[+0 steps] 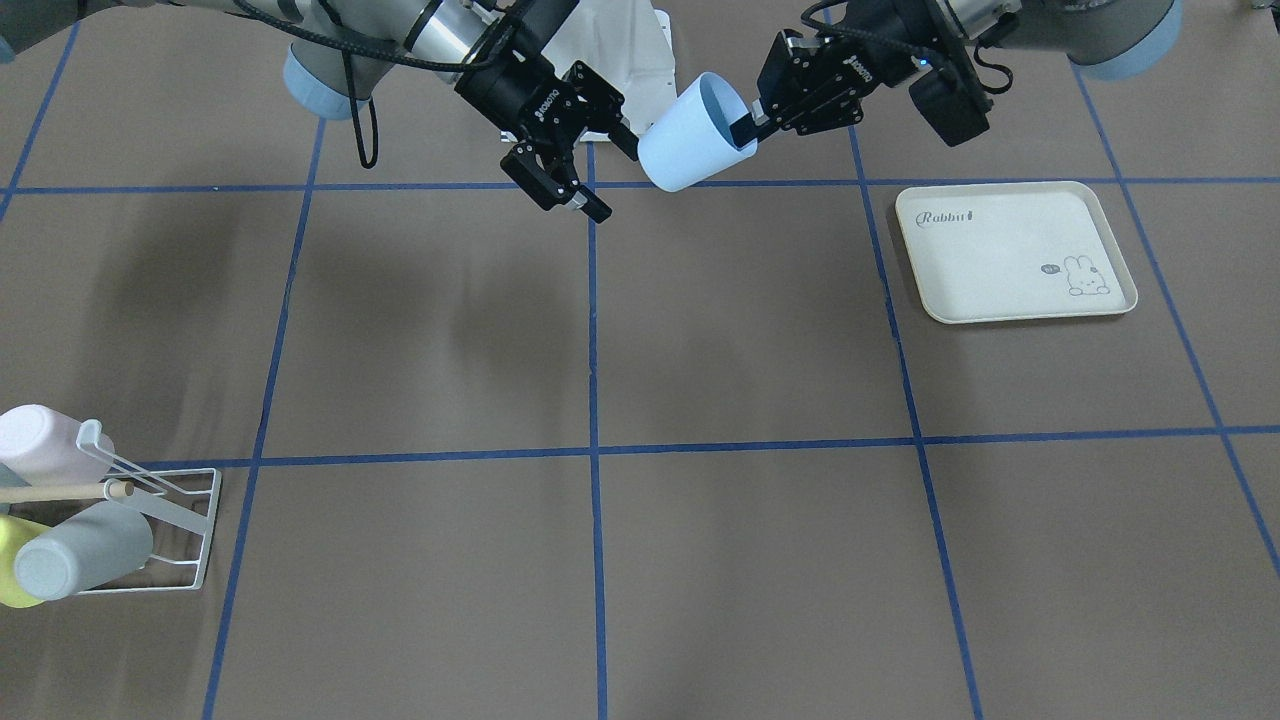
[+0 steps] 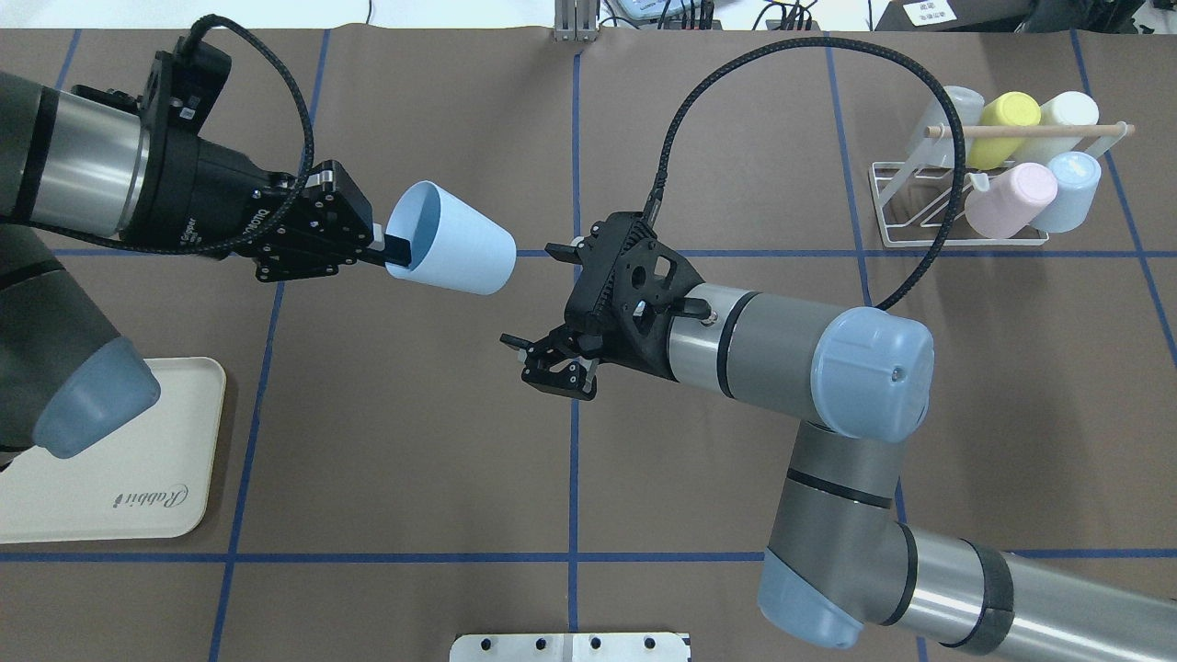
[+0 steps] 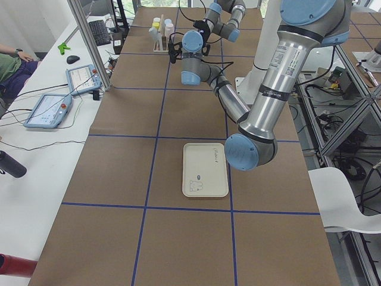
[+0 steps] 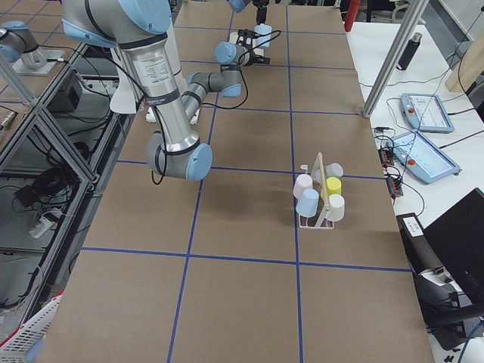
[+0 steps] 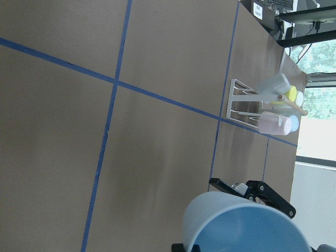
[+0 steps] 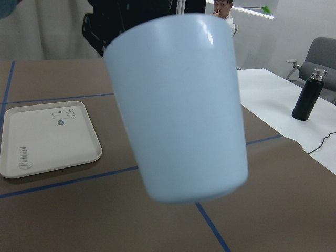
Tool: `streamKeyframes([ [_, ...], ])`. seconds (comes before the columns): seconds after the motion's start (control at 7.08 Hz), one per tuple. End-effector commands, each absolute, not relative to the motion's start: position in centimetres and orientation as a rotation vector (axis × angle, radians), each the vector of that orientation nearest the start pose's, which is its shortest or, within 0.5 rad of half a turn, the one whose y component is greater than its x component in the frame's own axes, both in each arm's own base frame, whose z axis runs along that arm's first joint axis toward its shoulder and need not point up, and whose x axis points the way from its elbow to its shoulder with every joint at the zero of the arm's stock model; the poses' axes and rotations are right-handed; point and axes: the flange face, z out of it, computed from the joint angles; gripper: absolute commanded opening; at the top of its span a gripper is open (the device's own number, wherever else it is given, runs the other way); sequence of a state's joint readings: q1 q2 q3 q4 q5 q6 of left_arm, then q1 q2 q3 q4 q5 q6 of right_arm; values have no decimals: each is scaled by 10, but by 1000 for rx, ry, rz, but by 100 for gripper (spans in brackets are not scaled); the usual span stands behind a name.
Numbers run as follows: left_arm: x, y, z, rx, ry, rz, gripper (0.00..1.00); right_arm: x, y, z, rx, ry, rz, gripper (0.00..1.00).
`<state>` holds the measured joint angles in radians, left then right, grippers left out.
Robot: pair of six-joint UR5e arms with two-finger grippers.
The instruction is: Transfer IKEA cup to right arm and place on rack
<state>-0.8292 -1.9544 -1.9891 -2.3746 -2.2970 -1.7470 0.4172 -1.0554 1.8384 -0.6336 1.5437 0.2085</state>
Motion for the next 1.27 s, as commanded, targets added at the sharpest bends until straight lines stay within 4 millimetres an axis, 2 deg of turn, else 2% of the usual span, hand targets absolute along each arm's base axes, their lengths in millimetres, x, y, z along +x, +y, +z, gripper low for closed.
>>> streamKeyframes([
  [0.0, 313, -406, 166, -31, 1609, -196, 0, -467, -353, 141, 1402, -1095, -655, 98],
  [0.42, 319, -408, 170, -37, 1602, -195, 0, -466, -353, 138, 1409, -1098, -652, 98],
  [0.71, 324, -413, 164, -35, 1604, -193, 0, -464, -352, 136, 1414, -1100, -652, 98],
  [1.13, 326, -415, 163, -35, 1603, -193, 0, -464, -351, 137, 1421, -1094, -661, 89],
])
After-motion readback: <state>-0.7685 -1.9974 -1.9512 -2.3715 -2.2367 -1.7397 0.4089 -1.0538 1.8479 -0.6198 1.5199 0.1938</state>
